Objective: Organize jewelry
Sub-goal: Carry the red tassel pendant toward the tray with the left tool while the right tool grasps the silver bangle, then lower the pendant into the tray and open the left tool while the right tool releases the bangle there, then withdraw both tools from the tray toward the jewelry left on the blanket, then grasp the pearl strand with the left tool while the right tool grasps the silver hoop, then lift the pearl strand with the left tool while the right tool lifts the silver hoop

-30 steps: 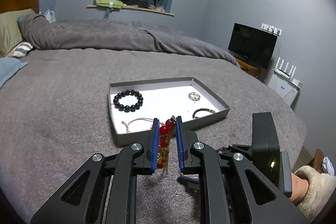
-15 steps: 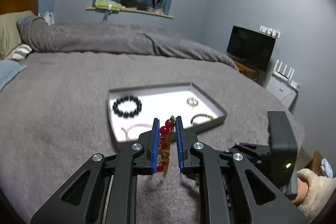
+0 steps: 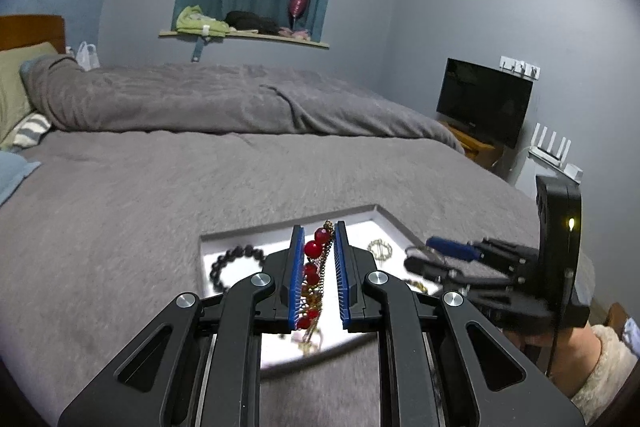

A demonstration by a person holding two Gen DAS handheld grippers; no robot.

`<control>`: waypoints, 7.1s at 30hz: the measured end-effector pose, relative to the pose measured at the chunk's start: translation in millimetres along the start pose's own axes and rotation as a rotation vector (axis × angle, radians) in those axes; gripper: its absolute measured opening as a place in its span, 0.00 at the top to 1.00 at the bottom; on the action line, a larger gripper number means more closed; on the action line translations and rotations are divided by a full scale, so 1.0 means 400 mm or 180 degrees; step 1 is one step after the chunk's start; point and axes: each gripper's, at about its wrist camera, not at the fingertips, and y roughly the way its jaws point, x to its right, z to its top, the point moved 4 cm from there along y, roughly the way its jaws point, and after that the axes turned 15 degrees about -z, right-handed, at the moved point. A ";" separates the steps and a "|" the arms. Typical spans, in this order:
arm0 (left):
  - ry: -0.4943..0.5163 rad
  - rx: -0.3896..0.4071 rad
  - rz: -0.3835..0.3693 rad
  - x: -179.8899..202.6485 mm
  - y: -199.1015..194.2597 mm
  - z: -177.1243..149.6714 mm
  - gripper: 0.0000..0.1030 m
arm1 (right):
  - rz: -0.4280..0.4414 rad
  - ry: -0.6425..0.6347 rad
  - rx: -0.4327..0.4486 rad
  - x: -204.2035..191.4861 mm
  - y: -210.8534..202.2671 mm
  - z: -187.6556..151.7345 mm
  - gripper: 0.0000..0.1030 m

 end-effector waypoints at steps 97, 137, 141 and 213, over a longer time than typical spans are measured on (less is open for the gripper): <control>-0.0231 -0.0494 0.0655 -0.011 0.012 -0.245 0.08 | -0.0390 0.0418 0.0289 0.146 -0.145 -0.181 0.05; 0.0325 -0.1208 -0.0244 0.151 0.076 -0.413 0.63 | -0.0062 0.0178 -0.0140 0.105 -0.155 -0.295 0.05; 0.0301 -0.1229 -0.0332 0.154 0.072 -0.411 0.82 | 0.0017 0.0080 -0.0148 0.086 -0.159 -0.298 0.05; 0.0097 -0.0581 -0.0007 0.035 0.029 -0.156 0.94 | 0.0092 -0.0094 0.0082 0.022 -0.087 -0.116 0.53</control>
